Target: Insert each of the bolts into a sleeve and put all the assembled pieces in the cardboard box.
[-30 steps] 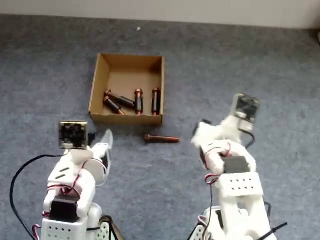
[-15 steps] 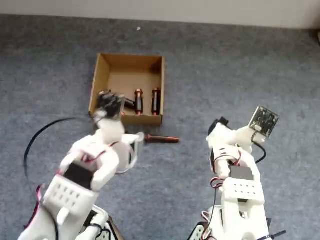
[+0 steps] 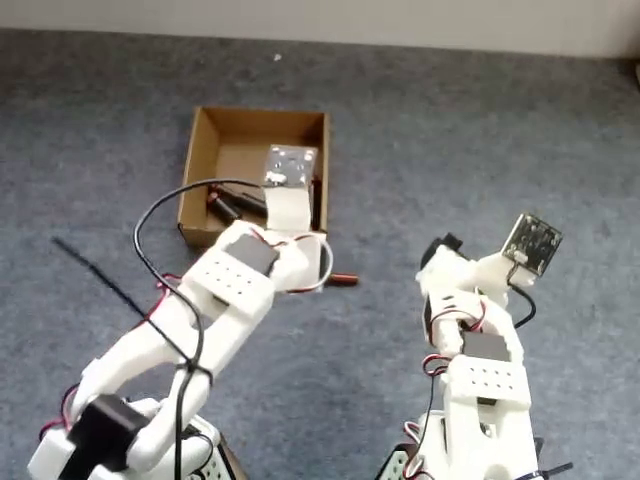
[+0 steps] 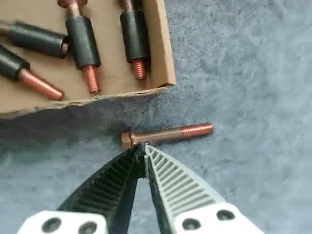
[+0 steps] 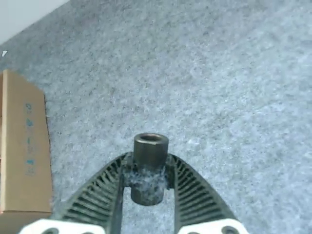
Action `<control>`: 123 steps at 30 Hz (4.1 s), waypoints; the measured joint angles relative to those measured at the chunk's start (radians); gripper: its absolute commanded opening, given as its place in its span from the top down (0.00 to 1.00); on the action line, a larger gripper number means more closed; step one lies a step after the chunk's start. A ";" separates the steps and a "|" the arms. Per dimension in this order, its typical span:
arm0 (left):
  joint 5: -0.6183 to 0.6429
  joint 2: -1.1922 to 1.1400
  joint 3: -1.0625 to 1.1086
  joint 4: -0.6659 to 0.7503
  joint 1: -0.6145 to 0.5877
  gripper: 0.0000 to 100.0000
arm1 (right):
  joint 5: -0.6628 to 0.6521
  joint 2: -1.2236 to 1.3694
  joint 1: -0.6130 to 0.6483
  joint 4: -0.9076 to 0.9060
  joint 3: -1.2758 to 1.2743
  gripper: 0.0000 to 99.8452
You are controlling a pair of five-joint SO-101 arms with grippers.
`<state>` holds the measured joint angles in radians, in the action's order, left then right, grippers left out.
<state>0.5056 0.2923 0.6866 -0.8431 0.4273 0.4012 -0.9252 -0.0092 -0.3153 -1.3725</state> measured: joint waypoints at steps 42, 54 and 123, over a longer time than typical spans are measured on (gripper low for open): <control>0.763 -0.413 -0.074 0.160 0.018 0.69 | 0.000 -0.005 0.000 0.000 0.000 0.99; 0.753 -0.422 -0.095 0.118 -0.072 0.92 | 0.000 -0.005 0.000 0.000 0.000 0.99; -0.157 1.307 0.658 0.163 -0.167 0.99 | -0.456 -0.884 0.815 -0.316 -0.301 1.00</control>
<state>0.3491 1.5996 1.3449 -0.6805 0.2601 -0.0545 -1.8090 0.8055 -0.6314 -1.6732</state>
